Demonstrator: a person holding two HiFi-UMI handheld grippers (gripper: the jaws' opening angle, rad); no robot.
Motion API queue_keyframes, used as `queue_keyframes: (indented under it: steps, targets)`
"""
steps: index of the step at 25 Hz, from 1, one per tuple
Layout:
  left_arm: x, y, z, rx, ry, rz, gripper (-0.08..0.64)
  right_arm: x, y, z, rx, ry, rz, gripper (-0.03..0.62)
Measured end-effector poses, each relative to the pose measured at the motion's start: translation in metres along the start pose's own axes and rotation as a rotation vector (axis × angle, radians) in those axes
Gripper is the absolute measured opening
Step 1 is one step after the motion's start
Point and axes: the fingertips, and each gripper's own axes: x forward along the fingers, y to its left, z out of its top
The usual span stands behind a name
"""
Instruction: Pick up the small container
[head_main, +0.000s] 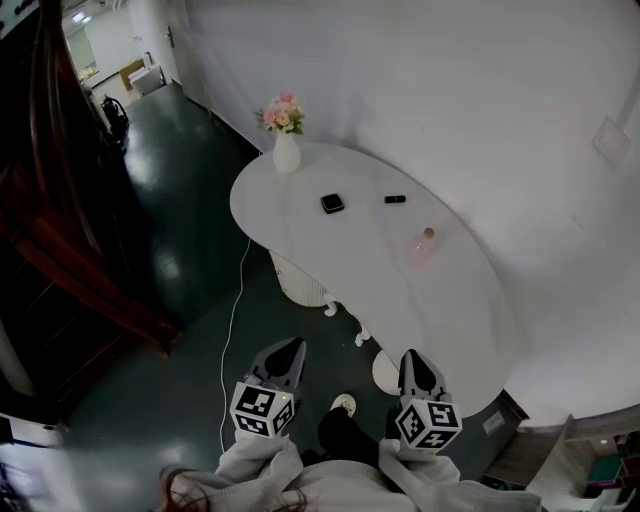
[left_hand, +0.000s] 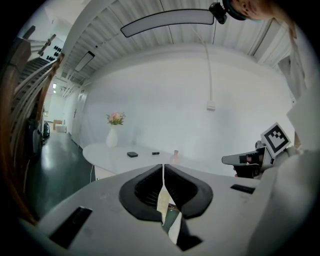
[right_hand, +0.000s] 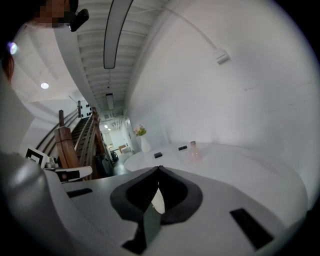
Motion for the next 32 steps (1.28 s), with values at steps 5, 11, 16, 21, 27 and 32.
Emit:
queue_keyframes:
  steps: [5,11,16,21,27,32]
  targets:
    - [0.042,0.007,0.011,0.005,0.003,-0.018,0.021,0.03,-0.024,0.015,0.007,0.0,-0.02,0.049]
    - [0.087,0.006,0.016,0.006,0.007,-0.052,0.021,0.052,-0.051,0.023,0.016,0.004,-0.048,0.049]
    - [0.116,-0.01,0.017,0.017,0.003,-0.146,0.021,0.065,-0.069,0.026,0.026,0.001,-0.068,0.049]
    - [0.137,-0.024,0.018,0.007,0.01,-0.209,0.12,0.07,-0.081,0.026,0.041,-0.005,-0.077,0.049]
    - [0.142,-0.04,0.01,0.032,0.035,-0.279,0.255,0.062,-0.085,0.012,0.074,0.0,-0.106,0.049]
    - [0.164,-0.047,0.017,0.066,0.04,-0.34,0.255,0.06,-0.099,0.014,0.102,-0.015,-0.167,0.049]
